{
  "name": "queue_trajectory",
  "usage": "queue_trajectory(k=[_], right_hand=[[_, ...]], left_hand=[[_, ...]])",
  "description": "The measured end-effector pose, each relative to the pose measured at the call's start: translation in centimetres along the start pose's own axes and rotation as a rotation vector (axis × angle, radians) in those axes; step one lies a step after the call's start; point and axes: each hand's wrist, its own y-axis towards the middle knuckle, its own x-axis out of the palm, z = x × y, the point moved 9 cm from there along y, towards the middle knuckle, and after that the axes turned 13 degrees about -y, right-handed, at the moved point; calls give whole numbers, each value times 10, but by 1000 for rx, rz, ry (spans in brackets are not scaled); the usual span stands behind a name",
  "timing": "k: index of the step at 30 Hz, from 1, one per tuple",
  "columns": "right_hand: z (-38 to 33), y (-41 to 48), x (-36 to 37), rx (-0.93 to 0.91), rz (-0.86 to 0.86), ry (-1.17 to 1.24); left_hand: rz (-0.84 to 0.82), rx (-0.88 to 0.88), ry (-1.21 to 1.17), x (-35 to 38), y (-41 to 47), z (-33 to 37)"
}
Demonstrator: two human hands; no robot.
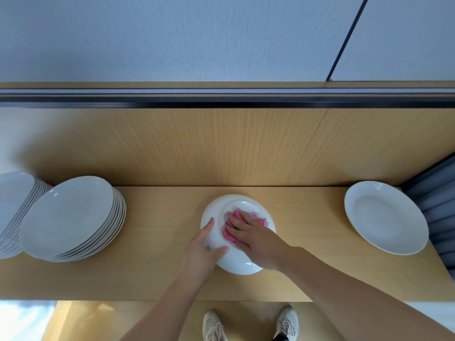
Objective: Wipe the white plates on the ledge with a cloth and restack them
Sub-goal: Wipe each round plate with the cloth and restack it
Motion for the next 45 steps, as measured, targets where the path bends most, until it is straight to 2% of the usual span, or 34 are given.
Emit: queue_trajectory(k=[8, 12, 16, 21, 25, 32, 35, 41, 45], right_hand=[[14, -40, -5, -33, -19, -11], [39, -51, 4, 62, -71, -46], [46, -62, -25, 76, 83, 25], [51, -85, -86, 69, 334, 126], [57, -101, -122, 48, 449, 119], [61, -106, -141, 23, 486, 197], [51, -97, -145, -2, 453, 306], [17, -74, -146, -123, 417, 234], [-13, -57, -147, -185, 404, 246]], left_hand=[[17, 14, 5, 1, 3, 12], [45, 71, 33, 2, -5, 31], [113, 52, 40, 8, -14, 48], [44, 80, 16, 34, -22, 72], [97, 98, -7, 54, -33, 85], [200, 216, 219, 48, -58, 115], [255, 307, 395, 34, -71, 126], [412, 550, 882, 3, -100, 152], [493, 854, 1135, -22, -121, 160]])
